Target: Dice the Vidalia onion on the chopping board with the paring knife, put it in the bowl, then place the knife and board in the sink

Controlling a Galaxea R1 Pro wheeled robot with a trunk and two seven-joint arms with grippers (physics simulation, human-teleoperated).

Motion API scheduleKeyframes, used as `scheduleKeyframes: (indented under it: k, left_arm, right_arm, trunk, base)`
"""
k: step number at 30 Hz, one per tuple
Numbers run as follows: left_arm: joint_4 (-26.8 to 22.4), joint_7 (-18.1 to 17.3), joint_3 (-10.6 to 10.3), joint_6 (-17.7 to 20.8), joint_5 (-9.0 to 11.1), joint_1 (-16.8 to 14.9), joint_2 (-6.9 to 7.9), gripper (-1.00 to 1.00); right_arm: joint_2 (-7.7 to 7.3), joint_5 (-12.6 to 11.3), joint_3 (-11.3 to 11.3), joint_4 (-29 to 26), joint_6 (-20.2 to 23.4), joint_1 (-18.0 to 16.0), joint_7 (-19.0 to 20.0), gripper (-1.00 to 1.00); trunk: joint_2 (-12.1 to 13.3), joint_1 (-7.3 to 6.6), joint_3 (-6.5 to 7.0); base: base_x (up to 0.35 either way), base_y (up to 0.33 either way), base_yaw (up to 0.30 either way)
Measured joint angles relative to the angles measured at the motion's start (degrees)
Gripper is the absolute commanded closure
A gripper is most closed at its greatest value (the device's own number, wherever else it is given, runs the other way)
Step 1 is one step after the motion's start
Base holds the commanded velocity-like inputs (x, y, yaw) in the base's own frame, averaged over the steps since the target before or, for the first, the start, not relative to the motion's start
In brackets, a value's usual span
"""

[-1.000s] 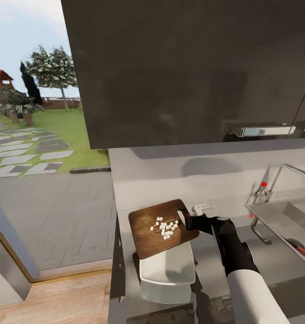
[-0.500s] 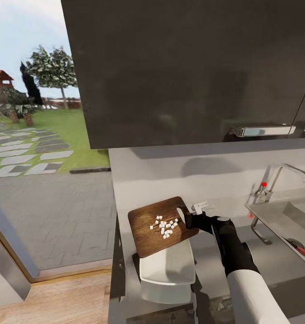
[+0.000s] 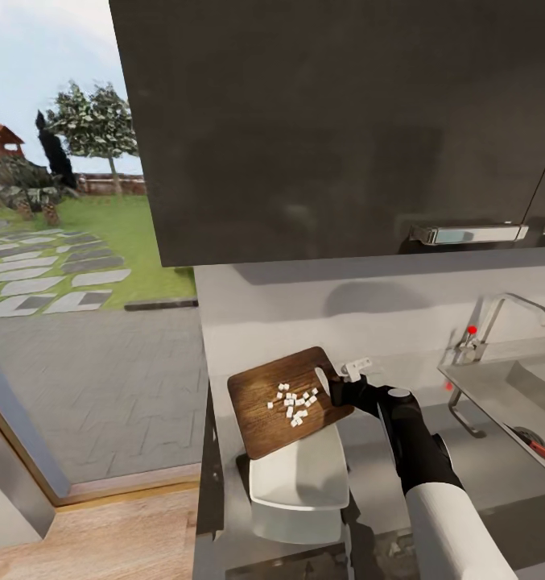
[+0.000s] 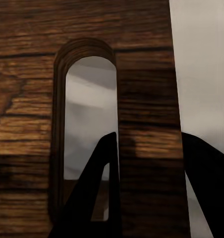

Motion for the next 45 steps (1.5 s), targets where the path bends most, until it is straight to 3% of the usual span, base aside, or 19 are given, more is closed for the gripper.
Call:
scheduleKeyframes:
  k: [24,29,35,45]
  left_arm:
    - [0.92,0.0,0.0,-0.08,0.01,0.0,0.0,-1.0]
    - [0.96,0.0,0.0,-0.09,0.01,0.0,0.0,-1.0]
    - [0.96,0.0,0.0,-0.08,0.01,0.0,0.0,-1.0]
    - [0.97,0.0,0.0,-0.04,0.01,0.0,0.0,-1.0]
  right_arm:
    - [-0.09,0.08,-0.16,0.05,-3.74,0.0,0.03,1.0]
    - [-0.09,0.22,-0.48,2.29,-8.99,0.01,0.15,1.0]
    - [-0.1,0.22,-3.8,3.95,-11.61,0.0,0.34,1.0]
    - [-0.09,0.19,-4.19,4.02,-11.86,0.0,0.58,1.0]
  trunk:
    - [0.0,0.0,0.0]
    - [0.01,0.0,-0.01]
    - [0.0,0.0,0.0]
    - [0.0,0.0,0.0]
  base:
    - [0.0,0.0,0.0]
    - [0.0,0.0,0.0]
    - [0.0,0.0,0.0]
    - [0.0,0.0,0.0]
